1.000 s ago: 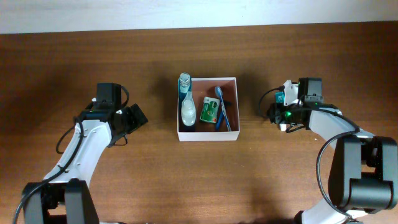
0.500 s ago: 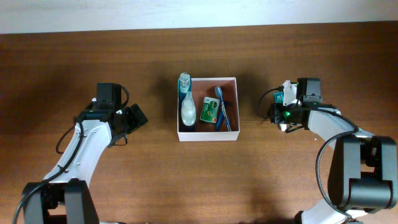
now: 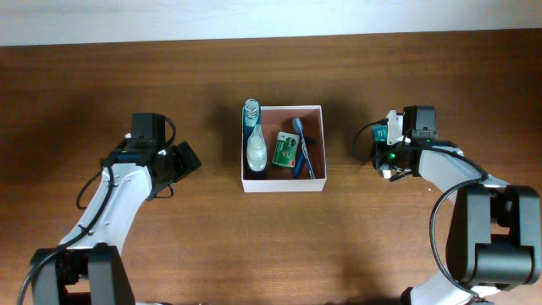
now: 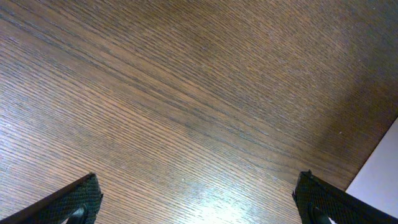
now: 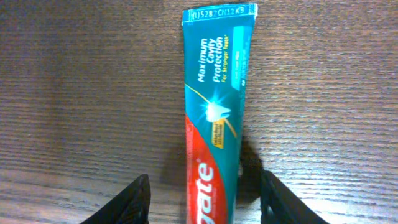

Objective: Pack container
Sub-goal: 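Lower the right gripper and close it on the Colgate toothpaste tube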

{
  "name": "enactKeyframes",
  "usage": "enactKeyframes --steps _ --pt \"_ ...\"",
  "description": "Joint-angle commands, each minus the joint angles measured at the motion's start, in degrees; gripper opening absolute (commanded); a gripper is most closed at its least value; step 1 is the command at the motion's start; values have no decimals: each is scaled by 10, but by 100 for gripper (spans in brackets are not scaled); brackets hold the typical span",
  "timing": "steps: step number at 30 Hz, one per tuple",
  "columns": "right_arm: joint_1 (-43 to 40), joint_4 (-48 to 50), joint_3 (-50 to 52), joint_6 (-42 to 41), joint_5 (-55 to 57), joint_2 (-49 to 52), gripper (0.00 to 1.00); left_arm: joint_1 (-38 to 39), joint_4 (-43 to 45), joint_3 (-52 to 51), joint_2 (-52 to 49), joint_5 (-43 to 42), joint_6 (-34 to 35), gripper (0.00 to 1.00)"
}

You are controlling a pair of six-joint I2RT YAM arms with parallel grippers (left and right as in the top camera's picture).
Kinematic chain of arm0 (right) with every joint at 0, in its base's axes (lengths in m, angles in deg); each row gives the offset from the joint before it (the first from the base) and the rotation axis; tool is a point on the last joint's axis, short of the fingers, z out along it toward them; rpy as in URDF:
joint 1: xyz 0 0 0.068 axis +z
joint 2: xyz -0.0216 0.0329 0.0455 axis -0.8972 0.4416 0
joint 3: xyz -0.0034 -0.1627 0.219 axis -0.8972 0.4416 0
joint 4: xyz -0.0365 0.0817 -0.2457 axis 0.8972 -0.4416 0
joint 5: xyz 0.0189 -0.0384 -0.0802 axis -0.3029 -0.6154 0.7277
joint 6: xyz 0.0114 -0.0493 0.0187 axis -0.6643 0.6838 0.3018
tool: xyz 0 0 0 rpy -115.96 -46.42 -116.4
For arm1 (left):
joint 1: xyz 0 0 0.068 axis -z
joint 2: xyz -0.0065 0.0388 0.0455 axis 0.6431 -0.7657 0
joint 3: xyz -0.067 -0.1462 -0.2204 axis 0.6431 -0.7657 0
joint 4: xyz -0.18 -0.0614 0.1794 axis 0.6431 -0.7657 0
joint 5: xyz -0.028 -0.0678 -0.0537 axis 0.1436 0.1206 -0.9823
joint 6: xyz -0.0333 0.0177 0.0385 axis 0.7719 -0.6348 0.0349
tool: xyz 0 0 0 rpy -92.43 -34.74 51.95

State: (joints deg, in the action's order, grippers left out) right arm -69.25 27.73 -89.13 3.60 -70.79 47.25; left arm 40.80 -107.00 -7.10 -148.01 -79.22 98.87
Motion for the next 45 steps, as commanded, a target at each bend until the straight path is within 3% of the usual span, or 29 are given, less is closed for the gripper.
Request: enactKeyframes --steps 1,5,15,37,40,45 --pt "-1 -25 30 -11 31 35 48 -1 0 -2 -2 4 -3 100" --pt "6 -24 30 -5 33 38 44 -1 0 -2 -2 4 -3 100" --pt "80 -16 30 -5 142 41 45 -1 0 -2 -2 4 -3 99" --pt "79 -14 30 -11 116 42 45 -1 0 -2 -2 4 -3 100" --pt "72 -12 30 -21 100 42 56 -1 0 -2 -2 4 -3 100" --pt "48 -14 30 -21 66 42 59 -1 0 -2 -2 4 -3 100"
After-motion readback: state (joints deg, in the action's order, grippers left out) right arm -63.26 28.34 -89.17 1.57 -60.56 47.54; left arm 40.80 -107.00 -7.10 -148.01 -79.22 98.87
